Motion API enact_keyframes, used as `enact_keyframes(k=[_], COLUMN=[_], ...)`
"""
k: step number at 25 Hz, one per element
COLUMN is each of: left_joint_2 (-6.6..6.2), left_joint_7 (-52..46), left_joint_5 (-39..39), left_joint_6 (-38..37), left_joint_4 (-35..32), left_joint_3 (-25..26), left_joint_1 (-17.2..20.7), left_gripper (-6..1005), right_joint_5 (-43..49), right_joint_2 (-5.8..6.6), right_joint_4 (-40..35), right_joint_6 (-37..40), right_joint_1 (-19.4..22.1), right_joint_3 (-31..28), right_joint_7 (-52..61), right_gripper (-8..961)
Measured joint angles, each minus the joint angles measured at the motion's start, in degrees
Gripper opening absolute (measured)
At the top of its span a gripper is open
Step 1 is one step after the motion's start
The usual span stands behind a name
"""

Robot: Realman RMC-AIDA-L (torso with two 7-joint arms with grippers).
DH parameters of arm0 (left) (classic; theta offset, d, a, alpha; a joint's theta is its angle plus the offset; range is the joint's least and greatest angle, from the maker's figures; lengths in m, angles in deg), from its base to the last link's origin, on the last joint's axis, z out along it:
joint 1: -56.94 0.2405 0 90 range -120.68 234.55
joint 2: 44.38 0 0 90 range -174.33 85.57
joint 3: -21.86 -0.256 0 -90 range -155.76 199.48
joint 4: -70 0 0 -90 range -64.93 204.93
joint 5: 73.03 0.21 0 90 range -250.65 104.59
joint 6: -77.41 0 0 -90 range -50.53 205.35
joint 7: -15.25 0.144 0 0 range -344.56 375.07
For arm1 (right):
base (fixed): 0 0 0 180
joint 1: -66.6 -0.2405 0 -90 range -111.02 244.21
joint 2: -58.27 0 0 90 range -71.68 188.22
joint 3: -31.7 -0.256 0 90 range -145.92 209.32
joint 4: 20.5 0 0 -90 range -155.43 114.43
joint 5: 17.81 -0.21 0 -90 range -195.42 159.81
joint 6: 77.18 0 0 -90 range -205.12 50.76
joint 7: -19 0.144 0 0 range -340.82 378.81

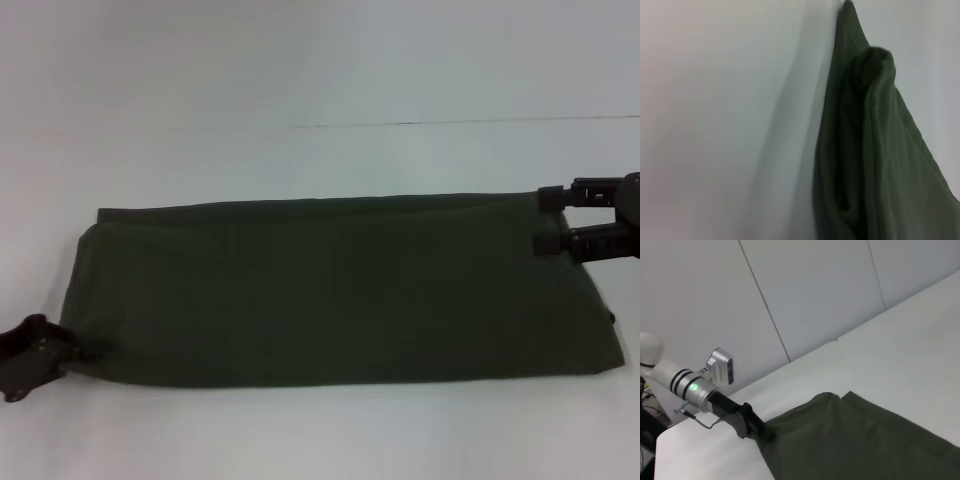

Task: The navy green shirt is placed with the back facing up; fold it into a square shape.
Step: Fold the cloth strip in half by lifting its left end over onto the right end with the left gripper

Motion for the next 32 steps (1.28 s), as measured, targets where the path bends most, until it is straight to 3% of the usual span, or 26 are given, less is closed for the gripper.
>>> enact_keyframes(k=[6,8,13,17,20,25,27,32], left_joint_2=[-0.97,-1.74,-3.2,-4.43,-4.69,-3.1,-1.41,4.28], left_joint_7=[0.31,3.43,8.93,14.67,19.28,21.63,21.63,21.63], left_joint_5=[-0.01,0.0,0.02,-1.87,-6.83,-10.94,-11.01,-11.09], left_joint_6=[-1.9,-4.28,-8.97,-16.3,-24.04,-29.35,-29.23,-26.15], left_joint_4=[-4.74,-7.77,-11.11,-13.75,-15.33,-15.0,-14.77,-14.8], left_joint_3=[1.96,6.09,10.96,13.19,13.02,9.84,6.86,-1.29], left_joint_1=[3.82,6.26,8.43,8.08,5.0,-4.33,-8.77,-17.03], left_gripper=[28,28,28,27,27,27,27,28], right_joint_5=[0.0,0.0,0.0,0.01,0.01,0.04,0.06,0.06], right_joint_2=[0.15,0.25,0.5,1.05,1.42,1.84,1.97,2.02], right_joint_4=[0.07,0.12,0.14,-0.08,-0.07,0.49,0.57,0.58], right_joint_6=[-0.22,-0.48,-1.08,-2.68,-5.06,-7.48,-8.53,-11.05], right_joint_1=[0.63,0.9,1.93,3.01,4.34,5.51,6.09,7.77], right_joint_3=[-1.94,-2.51,-4.44,-6.13,-8.44,-9.82,-10.47,-11.8], right_joint_7=[-0.84,-1.01,-1.19,-0.91,-0.73,-0.32,0.32,1.8], right_gripper=[916,916,916,916,916,916,916,916])
